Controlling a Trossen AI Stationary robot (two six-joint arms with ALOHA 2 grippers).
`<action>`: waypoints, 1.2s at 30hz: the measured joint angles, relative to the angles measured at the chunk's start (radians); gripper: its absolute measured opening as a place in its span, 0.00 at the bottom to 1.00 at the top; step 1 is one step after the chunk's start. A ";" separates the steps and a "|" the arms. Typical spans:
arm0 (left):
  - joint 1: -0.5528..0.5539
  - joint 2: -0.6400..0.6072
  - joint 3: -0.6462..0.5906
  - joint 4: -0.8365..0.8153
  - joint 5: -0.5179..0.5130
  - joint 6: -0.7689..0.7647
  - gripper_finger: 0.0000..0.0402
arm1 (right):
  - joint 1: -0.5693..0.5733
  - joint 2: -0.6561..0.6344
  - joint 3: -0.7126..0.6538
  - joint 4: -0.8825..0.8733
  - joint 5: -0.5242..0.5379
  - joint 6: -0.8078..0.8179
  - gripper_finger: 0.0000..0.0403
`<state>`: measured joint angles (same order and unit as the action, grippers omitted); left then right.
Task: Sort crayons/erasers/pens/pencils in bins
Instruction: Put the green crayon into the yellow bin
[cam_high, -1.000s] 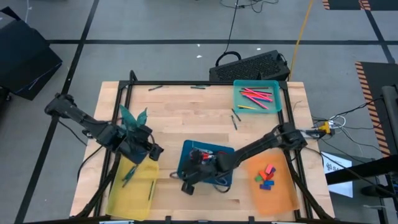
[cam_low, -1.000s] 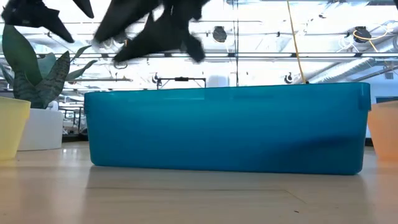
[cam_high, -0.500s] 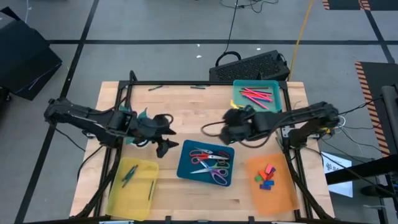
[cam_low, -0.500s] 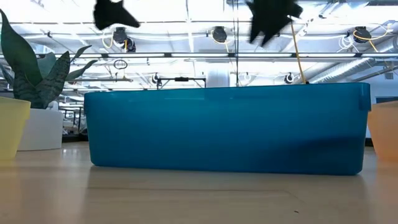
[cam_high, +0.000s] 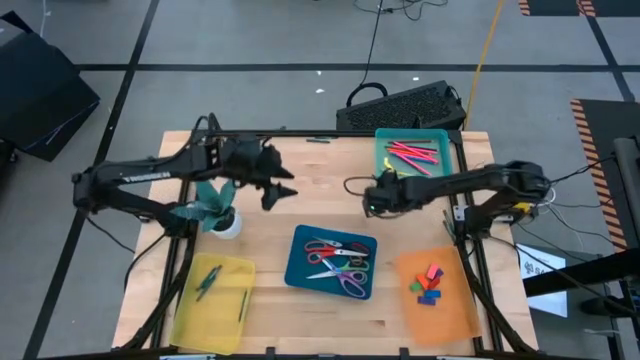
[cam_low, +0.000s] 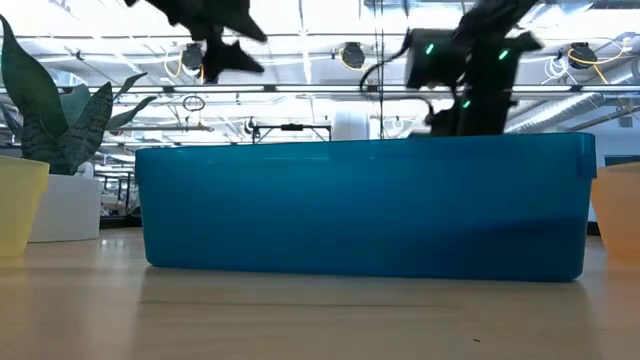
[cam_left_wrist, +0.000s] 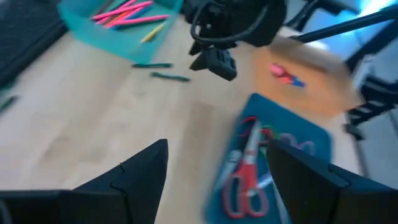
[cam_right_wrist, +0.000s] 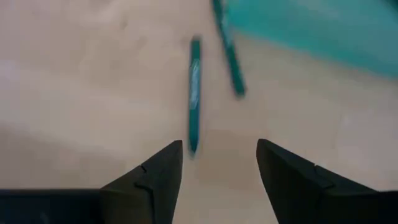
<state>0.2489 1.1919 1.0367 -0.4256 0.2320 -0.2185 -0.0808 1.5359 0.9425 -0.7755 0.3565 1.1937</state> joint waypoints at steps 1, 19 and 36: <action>0.028 0.006 0.000 -0.002 0.008 0.024 0.68 | -0.020 0.024 0.009 0.012 0.003 0.000 0.49; 0.108 0.007 0.000 0.019 0.067 0.082 0.68 | -0.107 0.226 0.063 0.153 -0.105 -0.061 0.44; 0.260 -0.005 0.253 0.117 0.081 -0.144 0.68 | -0.088 0.237 0.031 0.167 -0.070 -0.080 0.06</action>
<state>0.5085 1.1874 1.2895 -0.3088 0.3128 -0.3628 -0.1689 1.7732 0.9737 -0.6083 0.2870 1.1141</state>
